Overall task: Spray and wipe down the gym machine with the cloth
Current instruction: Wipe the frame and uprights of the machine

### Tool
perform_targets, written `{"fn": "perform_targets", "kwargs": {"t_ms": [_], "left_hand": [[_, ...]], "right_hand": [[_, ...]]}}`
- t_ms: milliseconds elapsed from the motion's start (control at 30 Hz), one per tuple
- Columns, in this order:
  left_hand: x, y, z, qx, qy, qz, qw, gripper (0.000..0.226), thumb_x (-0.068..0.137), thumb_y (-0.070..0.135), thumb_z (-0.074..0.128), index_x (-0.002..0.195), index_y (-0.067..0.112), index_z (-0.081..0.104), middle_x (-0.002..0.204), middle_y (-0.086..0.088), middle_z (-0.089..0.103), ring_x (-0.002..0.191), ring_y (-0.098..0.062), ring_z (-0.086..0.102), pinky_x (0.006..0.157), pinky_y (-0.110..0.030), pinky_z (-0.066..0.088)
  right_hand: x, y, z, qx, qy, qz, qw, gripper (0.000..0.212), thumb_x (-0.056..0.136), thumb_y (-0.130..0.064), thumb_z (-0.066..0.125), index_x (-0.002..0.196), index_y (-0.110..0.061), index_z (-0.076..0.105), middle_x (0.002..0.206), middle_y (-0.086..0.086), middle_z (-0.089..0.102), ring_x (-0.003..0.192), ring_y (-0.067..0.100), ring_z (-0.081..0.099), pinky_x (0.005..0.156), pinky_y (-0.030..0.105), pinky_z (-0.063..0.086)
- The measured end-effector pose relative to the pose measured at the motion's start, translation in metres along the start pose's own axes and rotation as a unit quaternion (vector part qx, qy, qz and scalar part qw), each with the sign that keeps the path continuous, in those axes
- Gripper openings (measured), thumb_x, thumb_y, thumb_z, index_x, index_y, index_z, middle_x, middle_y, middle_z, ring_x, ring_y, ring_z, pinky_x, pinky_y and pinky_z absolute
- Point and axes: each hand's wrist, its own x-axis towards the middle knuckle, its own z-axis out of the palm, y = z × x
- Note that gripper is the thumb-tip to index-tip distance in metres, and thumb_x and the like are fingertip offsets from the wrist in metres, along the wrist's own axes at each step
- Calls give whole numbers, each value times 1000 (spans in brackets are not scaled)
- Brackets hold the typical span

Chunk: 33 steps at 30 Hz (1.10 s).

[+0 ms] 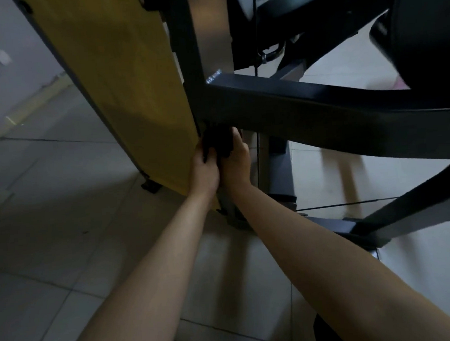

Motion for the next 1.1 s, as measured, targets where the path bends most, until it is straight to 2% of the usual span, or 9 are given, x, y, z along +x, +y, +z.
{"fn": "perform_targets", "kwargs": {"t_ms": [67,133,300,433,567,700,833,967,1100], "left_hand": [[2,0,0,-1,7,3,1000,40,110,28,38,149,29,44,145,2,53,133,-19,50,113,-41,41],[1,2,0,-10,13,-8,1000,39,110,27,37,149,29,44,145,1,52,133,-19,49,107,-35,40],[-10,-7,3,-23,-13,-52,998,43,110,32,35,154,29,37,148,-3,50,135,-24,47,97,-32,37],[-8,-18,3,-41,-6,-55,998,38,110,33,36,145,25,47,136,0,58,127,-23,55,95,-32,44],[1,-22,-3,-69,-10,-41,997,27,110,30,36,129,30,55,119,7,66,116,-15,63,98,-30,52],[7,-24,-13,-52,-20,-37,998,27,111,28,32,128,27,52,104,19,61,94,6,60,72,-4,46],[13,-34,-12,-11,-6,-28,1000,34,111,32,32,135,23,55,119,5,63,113,-14,60,87,-22,47],[8,-40,-3,19,15,-15,1000,20,110,36,34,113,39,53,104,10,61,95,-4,60,78,-22,44],[8,-40,3,25,15,-12,999,28,109,39,35,134,31,45,118,13,52,105,-7,55,94,-32,47]], "right_hand": [[-2,-1,0,151,14,52,987,18,102,-26,52,104,-14,64,97,12,67,92,22,66,82,37,53],[-3,4,1,181,31,84,979,28,102,-33,52,112,-10,63,105,14,67,97,23,67,81,33,56],[-3,16,-7,-157,-22,39,987,28,97,-21,60,124,-13,59,111,4,66,95,15,60,73,15,42],[-4,16,-11,-173,-13,39,984,35,97,-21,62,131,-17,55,121,-1,63,113,16,60,95,23,47],[-4,0,-4,-161,31,-64,984,36,94,-13,64,128,-15,52,120,-2,53,104,6,51,76,1,36],[-2,4,11,-171,49,-84,980,41,93,-16,66,129,-10,47,117,5,45,92,5,48,76,15,42],[-2,24,13,-139,35,-40,989,60,96,-25,62,149,-18,34,147,10,42,128,19,46,98,20,36],[-6,39,11,-53,29,6,998,58,99,-25,60,151,-21,33,138,1,47,117,3,51,88,11,46],[-8,47,1,-44,-44,73,995,81,87,-29,65,154,-38,21,151,5,37,135,23,43,111,49,41]]}}
